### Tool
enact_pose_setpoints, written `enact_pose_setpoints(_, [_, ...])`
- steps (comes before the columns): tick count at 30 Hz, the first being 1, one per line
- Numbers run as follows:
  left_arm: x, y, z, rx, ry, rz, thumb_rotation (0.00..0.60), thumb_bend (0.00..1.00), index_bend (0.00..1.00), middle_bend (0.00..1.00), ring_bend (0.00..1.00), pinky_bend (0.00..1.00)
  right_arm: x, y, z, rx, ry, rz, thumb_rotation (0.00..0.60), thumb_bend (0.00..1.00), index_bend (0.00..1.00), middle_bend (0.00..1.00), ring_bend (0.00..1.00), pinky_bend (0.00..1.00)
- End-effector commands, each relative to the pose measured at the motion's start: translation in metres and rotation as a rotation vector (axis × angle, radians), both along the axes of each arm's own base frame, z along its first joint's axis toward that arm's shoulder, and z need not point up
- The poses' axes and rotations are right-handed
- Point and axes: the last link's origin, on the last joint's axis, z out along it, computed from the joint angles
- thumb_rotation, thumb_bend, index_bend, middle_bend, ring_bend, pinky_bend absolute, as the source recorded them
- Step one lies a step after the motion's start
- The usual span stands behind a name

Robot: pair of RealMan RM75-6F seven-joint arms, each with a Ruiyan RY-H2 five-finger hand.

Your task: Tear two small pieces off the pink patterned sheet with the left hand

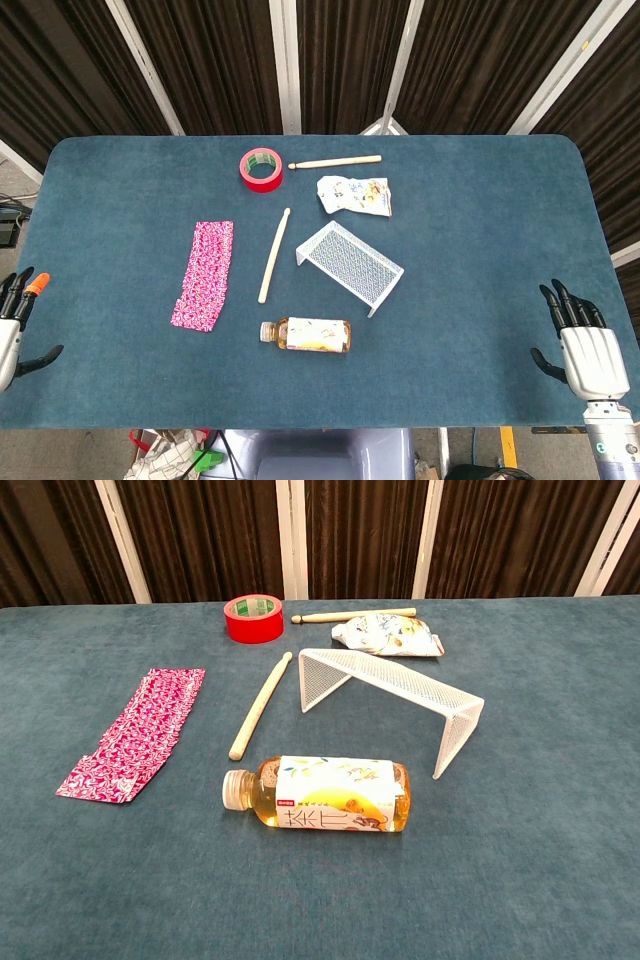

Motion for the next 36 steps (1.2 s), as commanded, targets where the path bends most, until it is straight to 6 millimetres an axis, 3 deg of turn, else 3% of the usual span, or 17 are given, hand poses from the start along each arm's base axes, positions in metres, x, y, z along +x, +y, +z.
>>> enact_pose_setpoints(1, [0.000,-0.001,0.000,0.001,0.004,0.002,0.600,0.22,0.12,0.00,0.00,0.10,-0.001,0.001,0.001,-0.005,-0.004,-0.008,0.600,0.27,0.02,0.05,0.16,0.17])
enact_pose_setpoints(5, [0.001,-0.001,-0.001,-0.004,0.005,0.000,0.600,0.22,0.12,0.00,0.00,0.10,-0.001,0.001,0.003,-0.013,-0.007,-0.004,0.600,0.27,0.02,0.09,0.21,0.20])
enact_pose_setpoints(10, [0.002,-0.001,-0.003,-0.012,0.009,-0.001,0.600,0.22,0.12,0.00,0.00,0.10,0.000,0.002,0.004,-0.036,-0.008,0.004,0.600,0.29,0.06,0.46,0.51,0.40])
enact_pose_setpoints(15, [0.002,0.000,-0.006,-0.020,0.014,-0.001,0.600,0.22,0.12,0.00,0.00,0.10,-0.002,-0.001,0.002,-0.011,-0.001,-0.017,0.600,0.33,0.07,0.54,0.57,0.43])
enact_pose_setpoints(18, [0.003,0.001,-0.006,-0.024,0.013,-0.004,0.600,0.22,0.12,0.00,0.00,0.10,-0.001,-0.001,0.001,-0.016,-0.003,-0.014,0.600,0.33,0.07,0.50,0.54,0.43])
enact_pose_setpoints(20, [0.003,0.001,-0.007,-0.028,0.013,-0.005,0.600,0.22,0.12,0.00,0.00,0.10,0.000,-0.001,0.003,-0.031,-0.006,-0.004,0.600,0.33,0.07,0.40,0.42,0.38])
enact_pose_setpoints(22, [0.003,0.001,-0.008,-0.032,0.014,-0.006,0.600,0.22,0.12,0.00,0.00,0.10,0.001,-0.001,0.003,-0.041,-0.016,0.007,0.600,0.33,0.06,0.22,0.24,0.24])
enact_pose_setpoints(25, [0.003,0.001,-0.009,-0.035,0.016,-0.007,0.600,0.22,0.12,0.00,0.00,0.10,0.002,0.000,0.004,-0.057,-0.048,0.026,0.600,0.32,0.05,0.08,0.13,0.17])
enact_pose_setpoints(32, [0.004,0.003,-0.012,-0.047,0.024,-0.009,0.600,0.22,0.12,0.01,0.00,0.10,0.002,0.001,0.006,-0.091,-0.060,0.051,0.600,0.32,0.04,0.04,0.09,0.14])
enact_pose_setpoints(34, [0.004,0.005,-0.016,-0.064,0.029,-0.010,0.600,0.22,0.12,0.06,0.03,0.15,0.001,0.001,0.005,-0.084,-0.053,0.044,0.600,0.32,0.04,0.04,0.09,0.14])
enact_pose_setpoints(36, [0.003,0.009,-0.021,-0.087,0.036,-0.011,0.600,0.30,0.12,0.16,0.11,0.26,0.000,0.002,0.005,-0.078,-0.041,0.037,0.600,0.32,0.04,0.04,0.09,0.14])
